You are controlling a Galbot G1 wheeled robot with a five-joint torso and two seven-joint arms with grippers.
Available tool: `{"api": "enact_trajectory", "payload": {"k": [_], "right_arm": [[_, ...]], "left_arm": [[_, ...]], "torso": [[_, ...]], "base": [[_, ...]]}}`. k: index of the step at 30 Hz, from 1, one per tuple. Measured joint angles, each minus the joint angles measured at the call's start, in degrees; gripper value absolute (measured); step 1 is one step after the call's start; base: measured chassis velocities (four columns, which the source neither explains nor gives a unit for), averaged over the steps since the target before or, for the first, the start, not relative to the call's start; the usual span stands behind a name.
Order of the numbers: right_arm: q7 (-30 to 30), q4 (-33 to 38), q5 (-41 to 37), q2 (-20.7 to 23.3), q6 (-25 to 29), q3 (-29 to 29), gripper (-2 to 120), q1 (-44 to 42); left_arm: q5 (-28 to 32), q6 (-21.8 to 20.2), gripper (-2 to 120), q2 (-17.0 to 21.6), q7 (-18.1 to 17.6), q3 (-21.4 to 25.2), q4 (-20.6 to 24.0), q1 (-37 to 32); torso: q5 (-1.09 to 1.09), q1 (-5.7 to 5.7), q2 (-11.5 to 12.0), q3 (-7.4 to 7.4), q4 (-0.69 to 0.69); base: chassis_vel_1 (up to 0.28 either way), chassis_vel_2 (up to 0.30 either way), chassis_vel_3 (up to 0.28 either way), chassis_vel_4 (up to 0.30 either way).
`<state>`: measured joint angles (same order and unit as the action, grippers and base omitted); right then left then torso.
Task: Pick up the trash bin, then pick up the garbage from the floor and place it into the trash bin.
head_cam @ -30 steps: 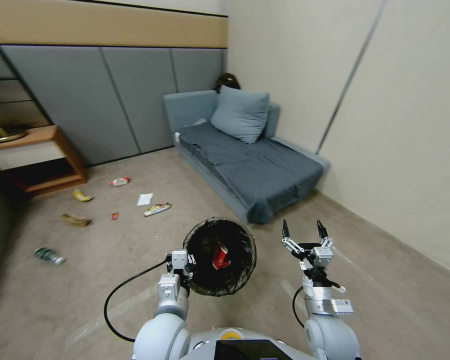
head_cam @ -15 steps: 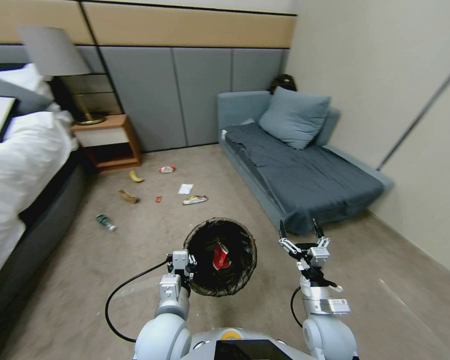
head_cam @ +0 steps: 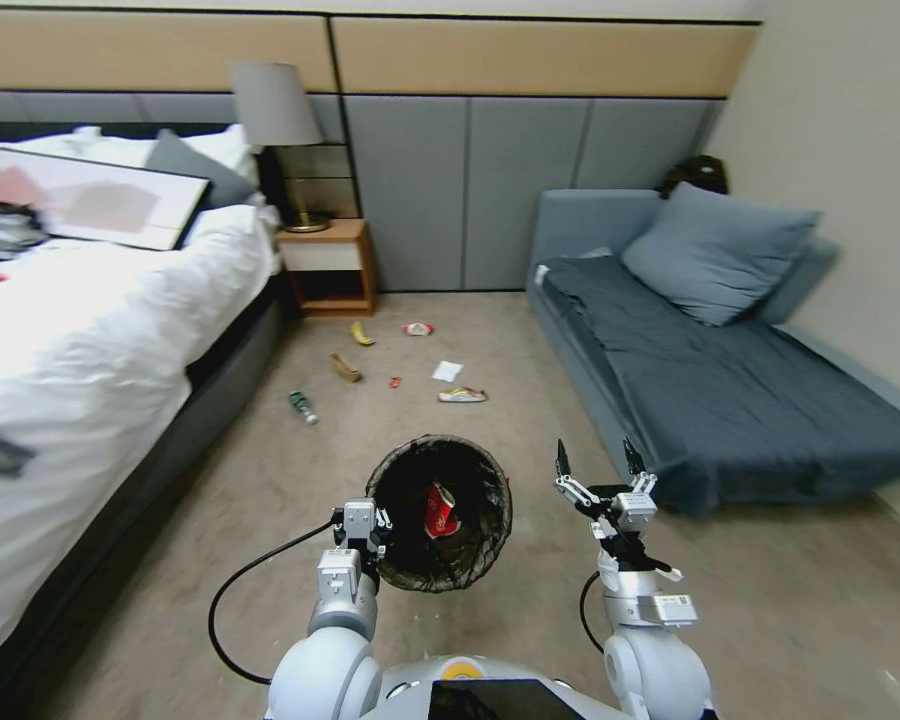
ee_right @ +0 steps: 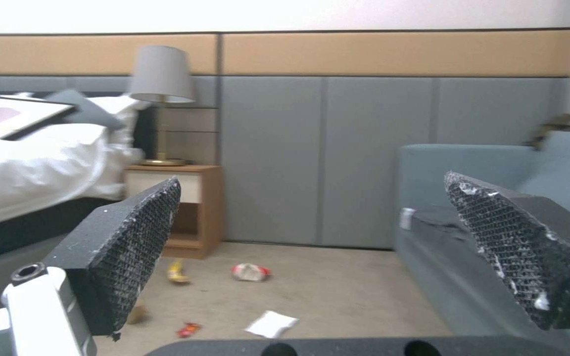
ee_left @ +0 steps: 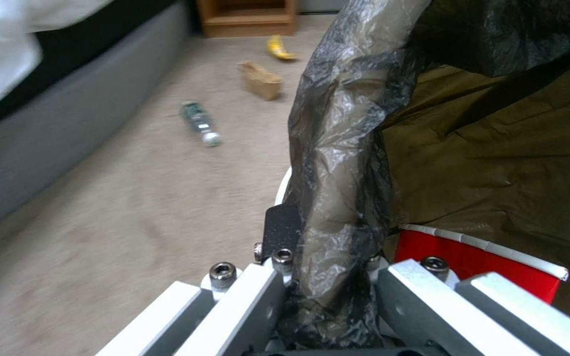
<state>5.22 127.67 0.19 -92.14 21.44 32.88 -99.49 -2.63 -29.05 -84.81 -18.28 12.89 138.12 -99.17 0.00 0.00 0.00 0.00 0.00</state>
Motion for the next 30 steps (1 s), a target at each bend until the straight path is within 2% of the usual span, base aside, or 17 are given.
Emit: {"api": "enact_trajectory", "payload": {"k": [7, 11, 14, 19, 30], "right_arm": [[-0.03, 0.09, -0.12, 0.00, 0.14, 0.18, 100, -0.19], [-0.05, 0.09, -0.16, 0.00, 0.23, 0.26, 100, -0.22], [-0.06, 0.08, -0.15, 0.00, 0.27, 0.24, 100, -0.19], [-0.07, -0.07, -0.18, 0.00, 0.32, 0.26, 100, 0.09], [0.49, -0.69, -0.16, 0.00, 0.88, 0.80, 100, 0.48]], "left_arm": [[-0.29, 0.62, 0, 0.05, 0.01, 0.31, 0.25, -0.25], [-0.55, 4.19, 0, 0.02, 0.21, 0.37, -0.30, -0.27], [-0.41, 5.19, 0, -0.04, 0.03, 0.19, -0.56, -0.26], [-0.41, 5.44, 0, -0.11, 0.06, 0.22, -0.43, -0.21], [-1.12, 5.45, 0, -0.41, -0.01, 0.21, -0.61, -0.26]], "torso": [[0.00, 0.00, 0.00, 0.00, 0.00], [0.00, 0.00, 0.00, 0.00, 0.01], [0.00, 0.00, 0.00, 0.00, 0.03], [0.01, 0.00, 0.00, 0.00, -0.03], [0.00, 0.00, 0.00, 0.00, -0.01]], "base": [[0.121, 0.125, 0.135, 0.118], [0.140, 0.115, 0.124, 0.133], [0.133, 0.108, 0.080, 0.106], [0.007, 0.010, 0.016, 0.003], [0.000, 0.000, 0.000, 0.000]]}}
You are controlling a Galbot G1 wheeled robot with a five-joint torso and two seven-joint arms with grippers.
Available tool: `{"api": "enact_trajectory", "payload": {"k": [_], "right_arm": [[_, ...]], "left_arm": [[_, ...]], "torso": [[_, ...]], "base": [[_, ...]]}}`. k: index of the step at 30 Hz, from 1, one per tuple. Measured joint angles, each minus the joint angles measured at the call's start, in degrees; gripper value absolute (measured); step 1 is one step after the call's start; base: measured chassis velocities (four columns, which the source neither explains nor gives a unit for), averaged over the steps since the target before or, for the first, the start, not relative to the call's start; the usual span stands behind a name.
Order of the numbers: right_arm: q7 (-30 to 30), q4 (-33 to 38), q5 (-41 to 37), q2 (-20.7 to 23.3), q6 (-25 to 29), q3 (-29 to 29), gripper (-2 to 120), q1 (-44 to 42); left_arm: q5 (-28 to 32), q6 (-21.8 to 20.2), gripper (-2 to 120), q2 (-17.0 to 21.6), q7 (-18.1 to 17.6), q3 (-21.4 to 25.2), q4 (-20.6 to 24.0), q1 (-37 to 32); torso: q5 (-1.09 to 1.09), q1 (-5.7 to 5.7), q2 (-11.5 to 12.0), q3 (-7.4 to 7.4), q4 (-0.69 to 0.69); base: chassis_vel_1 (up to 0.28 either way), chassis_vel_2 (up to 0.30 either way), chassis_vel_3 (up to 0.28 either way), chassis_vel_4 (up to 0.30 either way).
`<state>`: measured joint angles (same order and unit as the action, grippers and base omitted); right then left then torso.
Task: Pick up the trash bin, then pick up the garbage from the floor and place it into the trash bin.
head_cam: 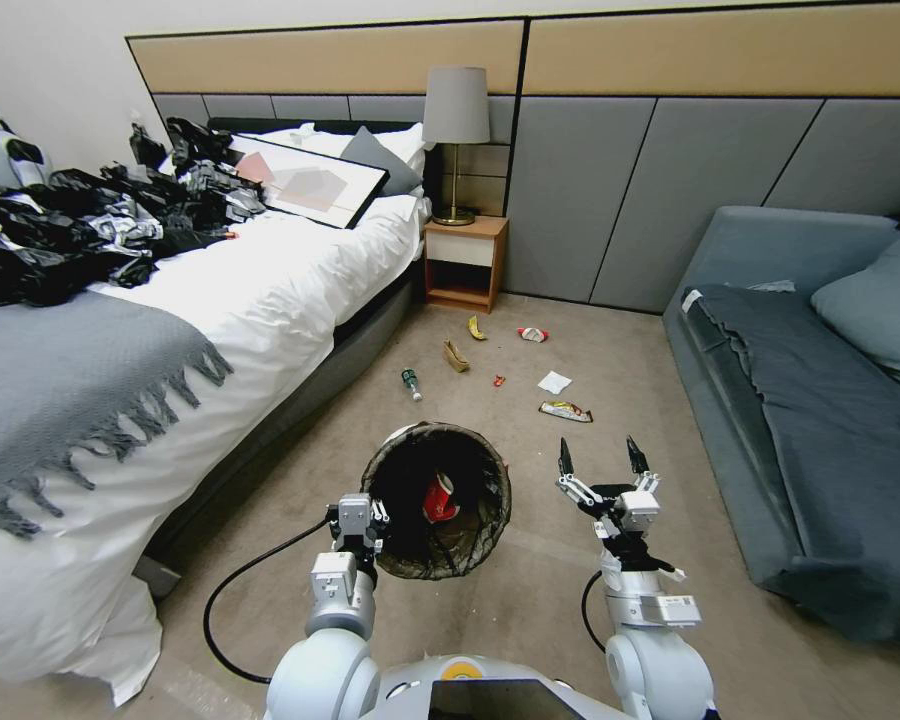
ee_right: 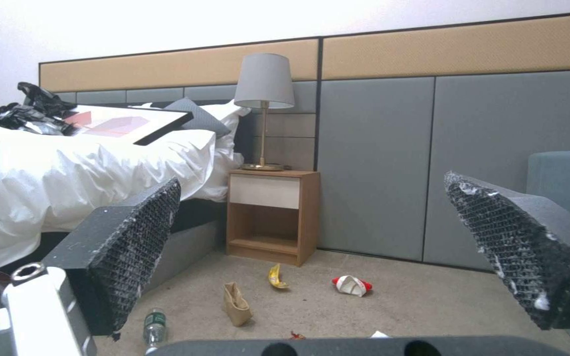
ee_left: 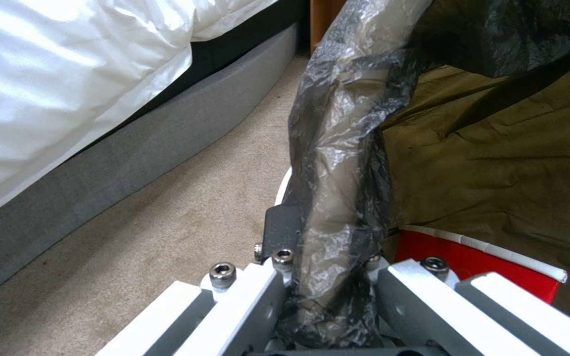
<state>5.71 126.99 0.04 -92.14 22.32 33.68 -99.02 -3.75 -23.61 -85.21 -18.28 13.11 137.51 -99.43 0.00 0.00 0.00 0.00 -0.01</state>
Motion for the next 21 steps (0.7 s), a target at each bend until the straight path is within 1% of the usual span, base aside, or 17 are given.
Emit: {"api": "enact_trajectory", "payload": {"k": [12, 21], "right_arm": [[-0.21, 0.12, -0.27, 0.00, -0.04, 0.34, 100, 0.36], [-1.54, 0.22, -0.58, 0.00, -0.60, 0.76, 100, 0.44]], "left_arm": [[-0.67, -0.08, 0, -0.09, 0.00, -0.19, -0.13, -0.02], [-0.73, -0.08, 0, -0.03, 0.03, -0.23, -0.24, 0.01]], "torso": [[0.00, 0.00, 0.00, 0.00, 0.00], [0.00, 0.00, 0.00, 0.00, 0.01]], "base": [[0.000, 0.000, 0.000, 0.000], [0.000, 0.000, 0.000, 0.000]]}}
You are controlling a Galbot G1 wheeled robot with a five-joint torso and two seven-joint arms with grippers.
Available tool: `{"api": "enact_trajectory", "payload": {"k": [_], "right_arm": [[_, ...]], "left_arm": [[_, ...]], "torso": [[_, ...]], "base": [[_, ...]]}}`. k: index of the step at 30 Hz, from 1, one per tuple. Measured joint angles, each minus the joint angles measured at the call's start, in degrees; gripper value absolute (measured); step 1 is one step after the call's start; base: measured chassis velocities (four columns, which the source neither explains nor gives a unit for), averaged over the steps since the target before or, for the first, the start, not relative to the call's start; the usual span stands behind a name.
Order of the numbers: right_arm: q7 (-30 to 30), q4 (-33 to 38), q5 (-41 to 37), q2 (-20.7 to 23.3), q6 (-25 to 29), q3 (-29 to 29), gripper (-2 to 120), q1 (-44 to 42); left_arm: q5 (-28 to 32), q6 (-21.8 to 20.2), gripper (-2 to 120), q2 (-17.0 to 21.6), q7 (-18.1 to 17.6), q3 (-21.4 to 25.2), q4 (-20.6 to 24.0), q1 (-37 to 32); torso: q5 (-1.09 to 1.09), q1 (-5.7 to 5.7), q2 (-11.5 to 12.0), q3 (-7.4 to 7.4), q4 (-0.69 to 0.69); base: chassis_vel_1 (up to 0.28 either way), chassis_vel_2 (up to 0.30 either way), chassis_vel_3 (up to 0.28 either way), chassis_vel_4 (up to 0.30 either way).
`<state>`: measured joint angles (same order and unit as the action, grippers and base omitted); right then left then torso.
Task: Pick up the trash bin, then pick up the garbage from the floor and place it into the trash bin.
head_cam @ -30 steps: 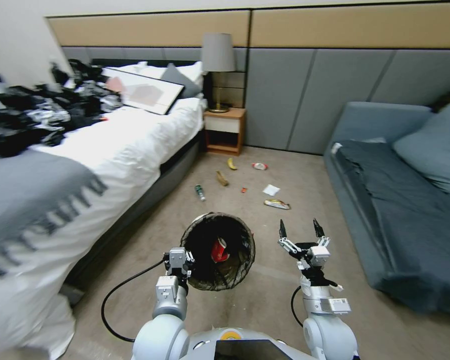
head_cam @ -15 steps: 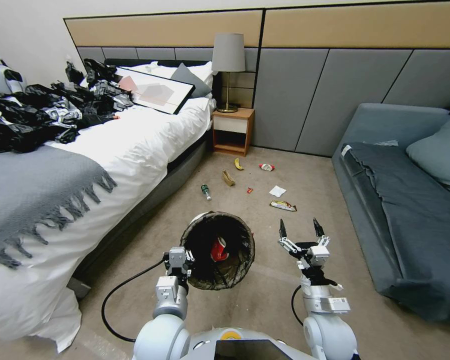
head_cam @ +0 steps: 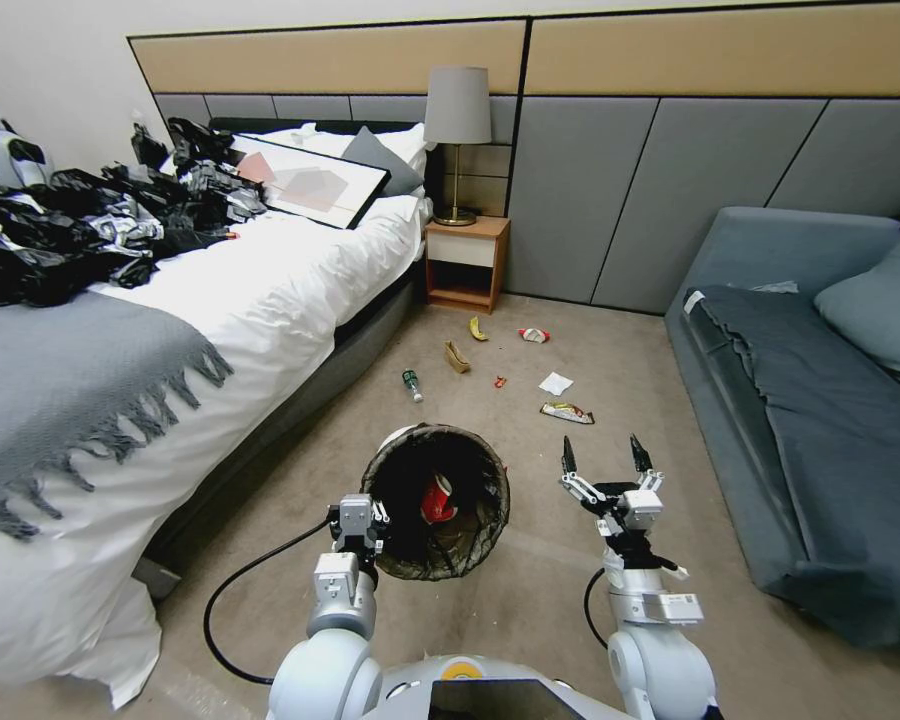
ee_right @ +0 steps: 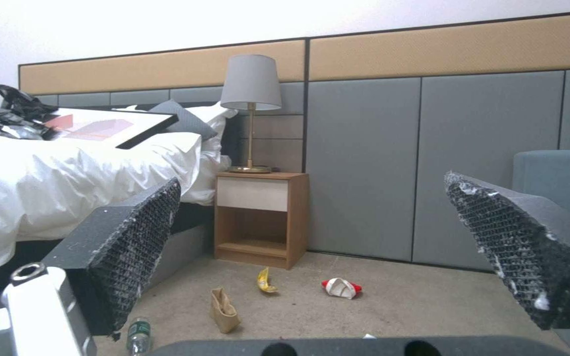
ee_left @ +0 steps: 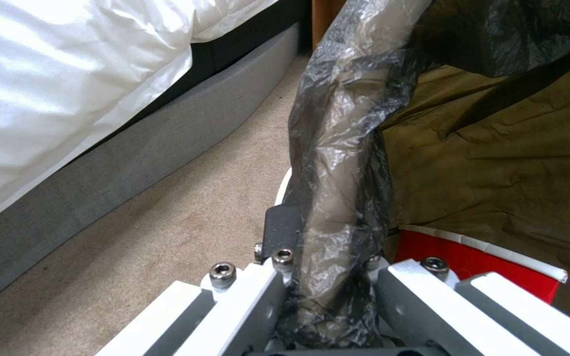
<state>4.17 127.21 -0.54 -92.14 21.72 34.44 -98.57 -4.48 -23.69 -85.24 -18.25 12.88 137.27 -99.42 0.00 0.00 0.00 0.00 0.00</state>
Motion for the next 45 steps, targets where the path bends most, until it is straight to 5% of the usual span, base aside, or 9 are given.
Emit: {"api": "enact_trajectory", "payload": {"k": [16, 45], "right_arm": [[-1.26, 0.14, 0.02, 0.00, -0.48, 0.19, 100, -0.18], [-0.98, -0.12, -0.30, 0.00, 0.12, 0.51, 100, 0.06]], "left_arm": [[-0.55, 0.00, 0, 0.31, 0.13, -0.12, 0.07, -0.06], [-0.93, 0.24, 0, 0.19, 0.22, -0.08, -0.08, -0.02]], "torso": [[0.00, 0.01, 0.00, 0.00, 0.00], [0.03, 0.00, 0.01, 0.00, 0.01]], "base": [[-0.060, 0.053, 0.044, -0.053], [-0.244, 0.244, 0.252, -0.250]]}}
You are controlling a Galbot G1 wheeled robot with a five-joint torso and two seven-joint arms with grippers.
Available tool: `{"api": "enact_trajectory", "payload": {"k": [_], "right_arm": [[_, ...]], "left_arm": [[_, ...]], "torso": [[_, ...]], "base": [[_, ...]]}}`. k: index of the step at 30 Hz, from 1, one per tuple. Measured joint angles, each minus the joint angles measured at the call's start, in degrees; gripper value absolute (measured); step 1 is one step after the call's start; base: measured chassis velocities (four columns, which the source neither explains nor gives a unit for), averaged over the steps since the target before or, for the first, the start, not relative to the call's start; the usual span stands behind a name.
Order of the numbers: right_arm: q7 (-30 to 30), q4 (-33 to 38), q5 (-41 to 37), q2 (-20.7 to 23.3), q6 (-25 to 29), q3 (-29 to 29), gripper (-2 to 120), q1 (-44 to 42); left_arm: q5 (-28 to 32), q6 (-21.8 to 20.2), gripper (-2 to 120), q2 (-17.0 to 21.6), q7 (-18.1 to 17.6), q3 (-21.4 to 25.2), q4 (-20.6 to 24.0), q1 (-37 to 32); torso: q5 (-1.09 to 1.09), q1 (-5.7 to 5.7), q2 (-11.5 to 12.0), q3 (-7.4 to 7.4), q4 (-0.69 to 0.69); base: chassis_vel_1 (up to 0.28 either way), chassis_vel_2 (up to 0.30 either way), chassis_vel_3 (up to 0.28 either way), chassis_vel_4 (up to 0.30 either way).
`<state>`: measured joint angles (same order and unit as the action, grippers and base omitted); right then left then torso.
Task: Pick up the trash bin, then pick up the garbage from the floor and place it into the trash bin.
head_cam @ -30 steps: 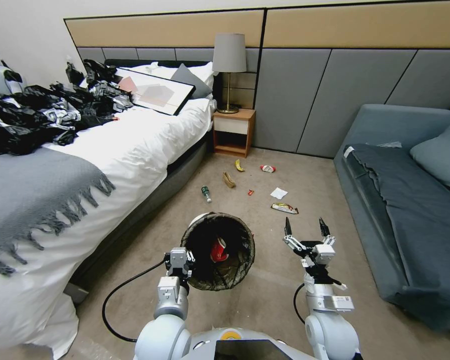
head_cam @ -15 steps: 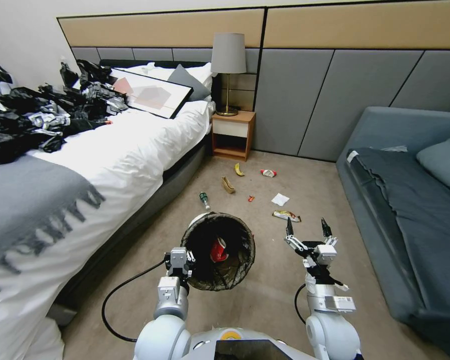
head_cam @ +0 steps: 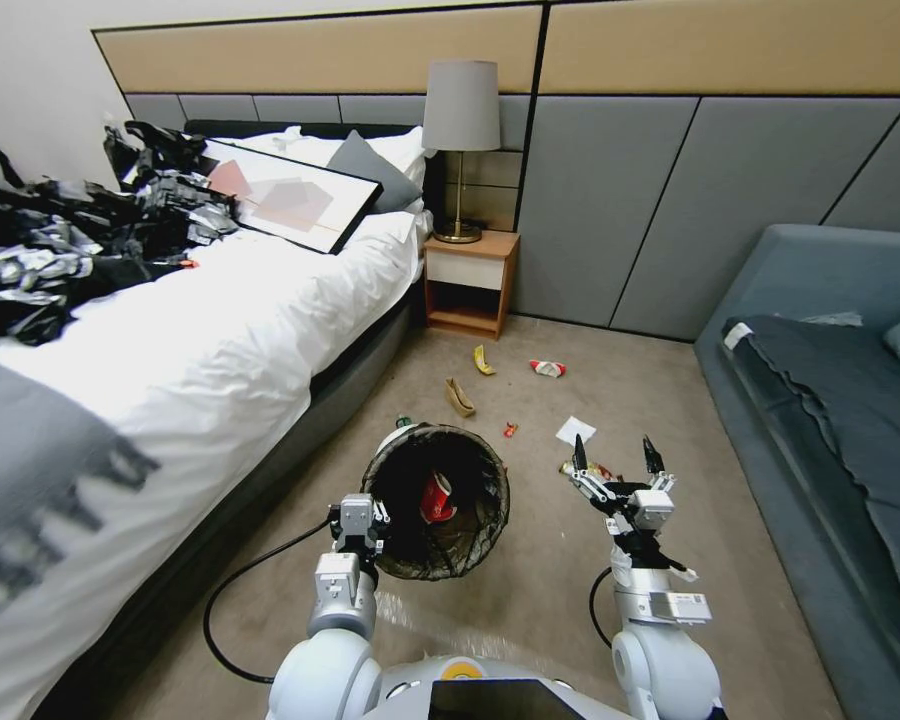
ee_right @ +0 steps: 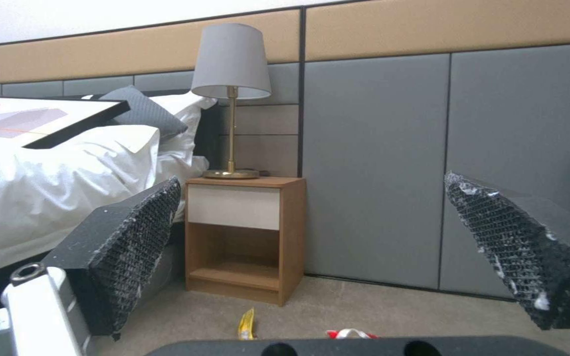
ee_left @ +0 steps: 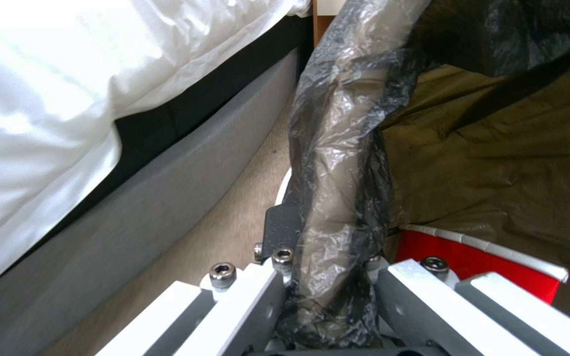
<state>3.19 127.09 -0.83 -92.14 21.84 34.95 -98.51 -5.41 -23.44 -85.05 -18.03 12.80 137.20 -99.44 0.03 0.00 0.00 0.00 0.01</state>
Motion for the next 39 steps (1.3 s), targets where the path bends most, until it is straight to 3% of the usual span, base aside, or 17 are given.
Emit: {"api": "enact_trajectory", "payload": {"k": [21, 39], "right_arm": [[0.88, -0.45, -0.41, 0.00, 2.41, 0.02, 100, 0.61], [-0.01, -1.14, 3.93, 0.00, 3.19, 1.11, 100, 1.84]], "left_arm": [[-0.15, 0.19, 0, -0.02, -0.02, -0.02, -0.12, 0.10], [-0.31, 0.19, 0, 0.12, -0.02, -0.26, -0.18, -0.05]], "torso": [[-0.04, -0.02, 0.00, -0.02, -0.02], [-0.03, 0.00, 0.00, 0.00, -0.01]], "base": [[-0.257, 0.261, 0.256, -0.253], [0.000, -0.008, -0.006, -0.002]]}}
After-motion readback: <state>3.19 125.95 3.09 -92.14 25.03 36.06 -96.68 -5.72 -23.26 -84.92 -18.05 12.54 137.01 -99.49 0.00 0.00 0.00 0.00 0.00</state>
